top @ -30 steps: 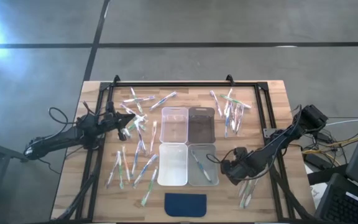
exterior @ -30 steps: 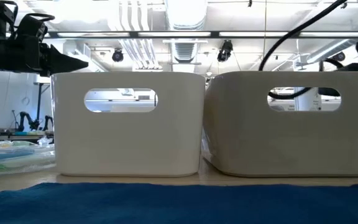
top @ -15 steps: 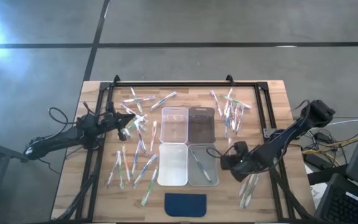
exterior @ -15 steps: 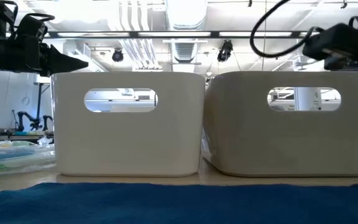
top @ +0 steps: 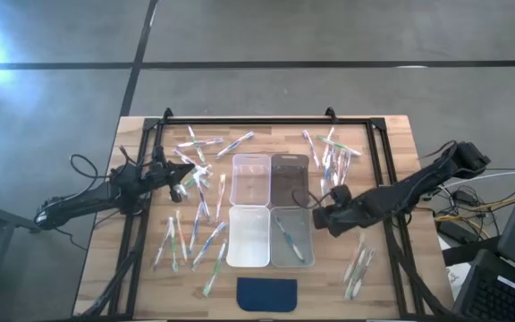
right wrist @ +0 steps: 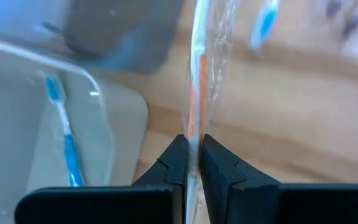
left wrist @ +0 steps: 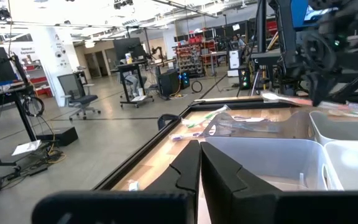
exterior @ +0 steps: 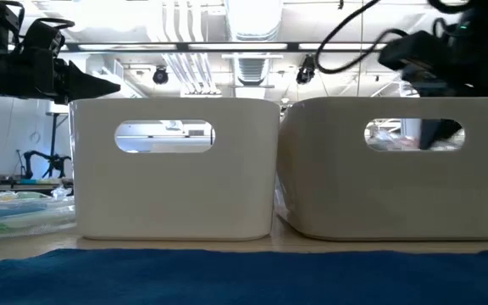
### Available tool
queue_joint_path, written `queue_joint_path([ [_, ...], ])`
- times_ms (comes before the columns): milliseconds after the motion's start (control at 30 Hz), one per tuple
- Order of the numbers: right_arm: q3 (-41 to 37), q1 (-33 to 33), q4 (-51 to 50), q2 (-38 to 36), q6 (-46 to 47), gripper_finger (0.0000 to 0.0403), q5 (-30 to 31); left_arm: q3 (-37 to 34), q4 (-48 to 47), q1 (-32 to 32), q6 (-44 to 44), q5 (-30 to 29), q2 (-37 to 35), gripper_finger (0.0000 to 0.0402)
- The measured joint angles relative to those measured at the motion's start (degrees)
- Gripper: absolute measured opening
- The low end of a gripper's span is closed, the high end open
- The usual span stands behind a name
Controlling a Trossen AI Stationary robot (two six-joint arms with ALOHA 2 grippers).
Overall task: Pick & Place Toothbrushes
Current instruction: Put the orange toothbrush into the black bin
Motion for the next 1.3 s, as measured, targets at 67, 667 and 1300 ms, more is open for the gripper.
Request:
queue_joint_path([
  [67, 1.35, -2.04, -0.05, -0.66, -4.32, 0.0018, 1.25, 0.00, 0.01, 0.00, 0.00, -0.02, 0.00, 0.0017],
  [667, 27.59, -19.51, -10.52, 10.17, -38.10, 0.0018, -0.92, 0.00, 0.02, 0.04, 0.00, -0.01, 0.08, 0.0018],
  [1300, 36.33, -28.50, -18.08, 24.17, -48.91, 0.0018, -11.54, 0.00, 0.02, -0.02, 0.00, 0.01, 0.09, 0.0017],
])
